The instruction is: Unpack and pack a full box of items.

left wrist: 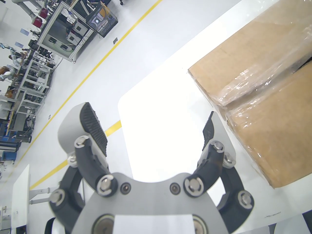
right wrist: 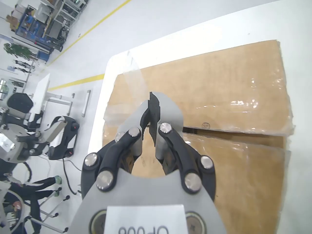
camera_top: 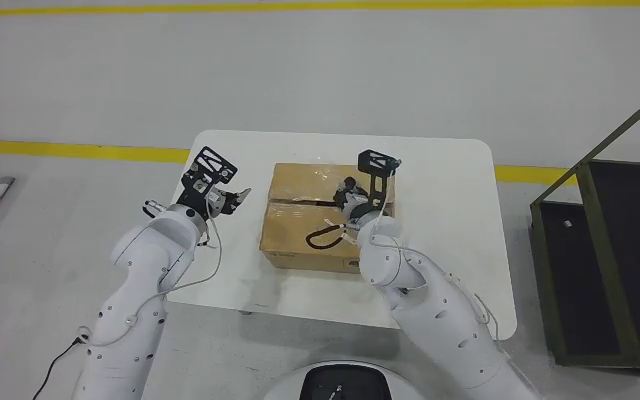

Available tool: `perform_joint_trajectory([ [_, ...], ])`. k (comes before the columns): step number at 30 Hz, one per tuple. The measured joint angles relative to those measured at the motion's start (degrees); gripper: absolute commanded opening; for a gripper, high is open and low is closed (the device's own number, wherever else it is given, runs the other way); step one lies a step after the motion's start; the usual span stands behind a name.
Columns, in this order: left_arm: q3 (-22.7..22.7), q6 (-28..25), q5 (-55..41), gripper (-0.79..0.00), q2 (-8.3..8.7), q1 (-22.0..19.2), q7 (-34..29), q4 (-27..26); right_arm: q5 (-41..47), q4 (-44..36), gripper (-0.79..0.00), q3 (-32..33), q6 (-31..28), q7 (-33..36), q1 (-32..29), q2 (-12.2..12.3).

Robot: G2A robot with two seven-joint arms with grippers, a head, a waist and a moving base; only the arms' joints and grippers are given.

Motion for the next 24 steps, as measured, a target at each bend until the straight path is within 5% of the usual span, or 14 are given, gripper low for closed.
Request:
perform_joint_trajectory([
  [24, 0.0, 0.0, 0.0, 0.0, 0.0, 0.0, 0.0, 0.0, -16.21, 2.34, -0.785, -2.43, 0.31, 10.69, 1.76, -0.52],
])
